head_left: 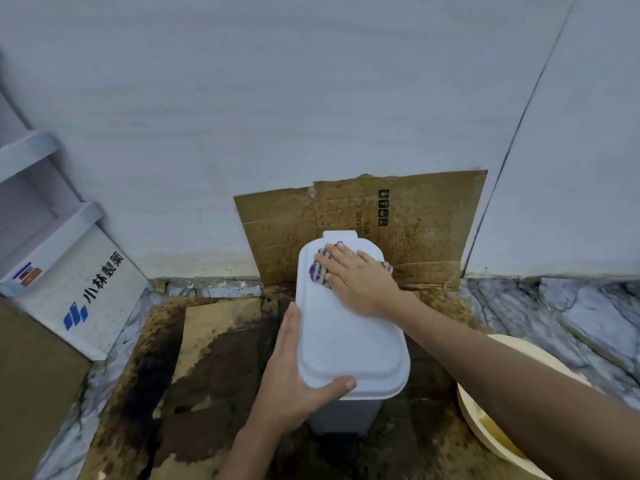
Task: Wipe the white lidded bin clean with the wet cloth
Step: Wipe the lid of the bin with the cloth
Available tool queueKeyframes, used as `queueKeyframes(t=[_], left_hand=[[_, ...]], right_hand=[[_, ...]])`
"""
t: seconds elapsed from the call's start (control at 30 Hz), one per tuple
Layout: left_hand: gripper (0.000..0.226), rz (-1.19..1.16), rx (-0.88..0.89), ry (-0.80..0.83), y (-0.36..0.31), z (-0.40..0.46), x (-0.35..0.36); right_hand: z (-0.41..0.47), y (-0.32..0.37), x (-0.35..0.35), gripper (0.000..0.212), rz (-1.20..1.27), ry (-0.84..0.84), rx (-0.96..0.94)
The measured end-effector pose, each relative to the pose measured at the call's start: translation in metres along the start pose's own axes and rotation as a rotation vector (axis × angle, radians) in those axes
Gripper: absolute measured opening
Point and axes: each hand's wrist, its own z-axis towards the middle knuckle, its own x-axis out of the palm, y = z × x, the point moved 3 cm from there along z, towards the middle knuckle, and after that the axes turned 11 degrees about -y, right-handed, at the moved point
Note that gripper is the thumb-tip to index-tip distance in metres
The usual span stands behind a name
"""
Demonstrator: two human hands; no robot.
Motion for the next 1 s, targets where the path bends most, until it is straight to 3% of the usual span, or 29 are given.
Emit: queueKeyframes(t=[0.1,0.17,0.27,0.43,0.63,0.73,0.87,1.0], left_hand=[[0.131,0.025,0.027,0.025,0.003,0.0,-0.002],[0.133,0.034,0.036,0.022,0.001,-0.001,-0.001],[0.139,0.042,0.009,0.012,-0.001,0.0,0.001],[0.147,0.155,-0.024,0.103,-0.015,0.009,-0.01],[0.148,0.532,0.017,0.324,-0.039,0.028,-0.007],[0.149,0.674,0.018,0.388,-0.043,0.036,-0.001],[0.154,0.617,-0.039,0.314,-0.045,0.039,0.007],[0.141,0.62,0.0,0.172,-0.039,0.027,0.009]], right_hand=[[-0.071,0.017,-0.007,0.052,0.031,-0.006,-0.205],[-0.107,0.007,-0.016,0.051,0.097,-0.013,-0.216],[-0.112,-0.02,-0.018,0.051,0.276,-0.037,-0.089],[-0.043,-0.037,0.007,0.049,0.594,-0.135,0.279],[-0.038,-0.036,0.004,0.049,0.951,-0.246,0.583],[-0.07,-0.02,0.008,0.046,1.05,-0.33,0.63],[-0.117,0.002,0.011,0.042,1.122,-0.452,0.71],[-0.158,0.036,0.014,0.034,1.267,-0.597,0.862]])
